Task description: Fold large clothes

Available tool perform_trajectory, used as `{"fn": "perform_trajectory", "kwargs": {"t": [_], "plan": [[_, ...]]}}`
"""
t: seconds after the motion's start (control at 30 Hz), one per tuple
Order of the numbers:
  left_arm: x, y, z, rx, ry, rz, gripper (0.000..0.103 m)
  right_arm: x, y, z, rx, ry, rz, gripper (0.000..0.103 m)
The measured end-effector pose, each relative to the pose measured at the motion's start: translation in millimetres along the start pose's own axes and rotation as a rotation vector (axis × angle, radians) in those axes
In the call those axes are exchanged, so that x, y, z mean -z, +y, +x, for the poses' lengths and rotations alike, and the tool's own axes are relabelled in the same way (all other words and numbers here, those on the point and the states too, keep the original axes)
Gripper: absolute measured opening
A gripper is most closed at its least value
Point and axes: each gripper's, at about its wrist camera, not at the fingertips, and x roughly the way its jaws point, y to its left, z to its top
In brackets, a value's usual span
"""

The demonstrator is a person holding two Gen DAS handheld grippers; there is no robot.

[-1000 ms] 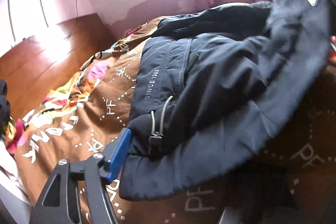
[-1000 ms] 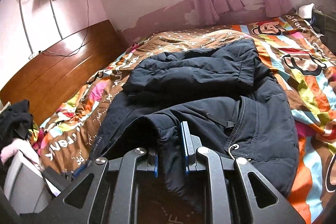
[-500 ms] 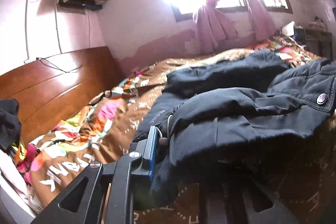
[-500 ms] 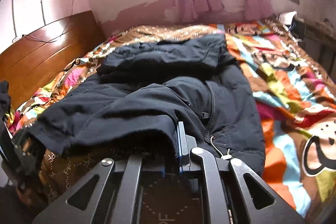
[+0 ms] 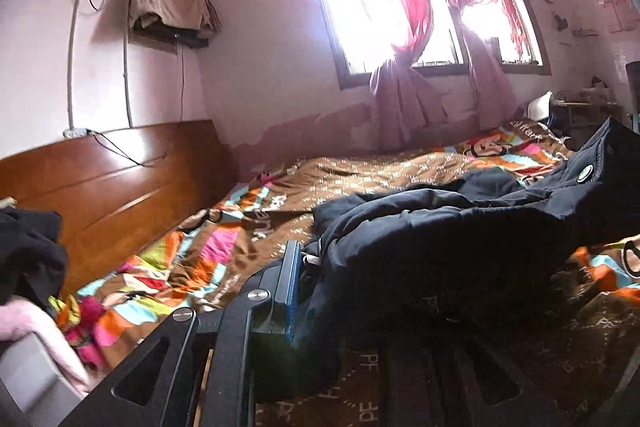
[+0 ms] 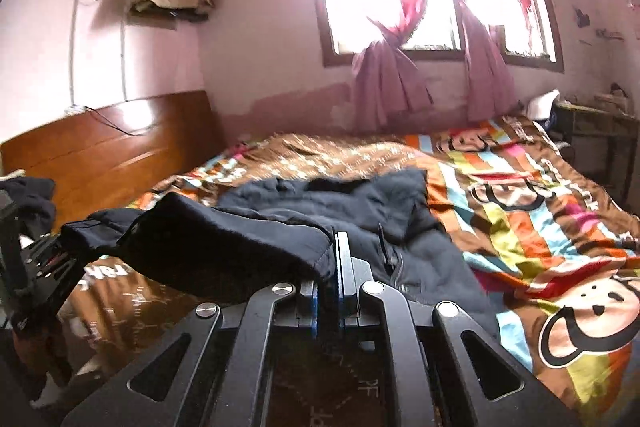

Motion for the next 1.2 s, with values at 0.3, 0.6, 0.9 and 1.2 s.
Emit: {"fn": "perform_trajectory", "kwargs": {"t": [0.3,0.6,0.9,1.2], "plan": [[-22,22,-50,0.06,0.003,0.036,0.015,-12,24,-71,-0.011,-0.067,-0.128,0.004],[-43,25,-17,0.098,0.057,0.021,0.015,-28,10,-47,-0.068,0.016,-0.061,0.004],[-61,19,25,0.14,0.149,-0.029,0.015,23,4,-28,-0.28,0.255,-0.068,0.061],[-76,-1,38,0.131,0.138,0.01,0.015,84,58,-19,-0.354,0.432,-0.241,0.076]]}}
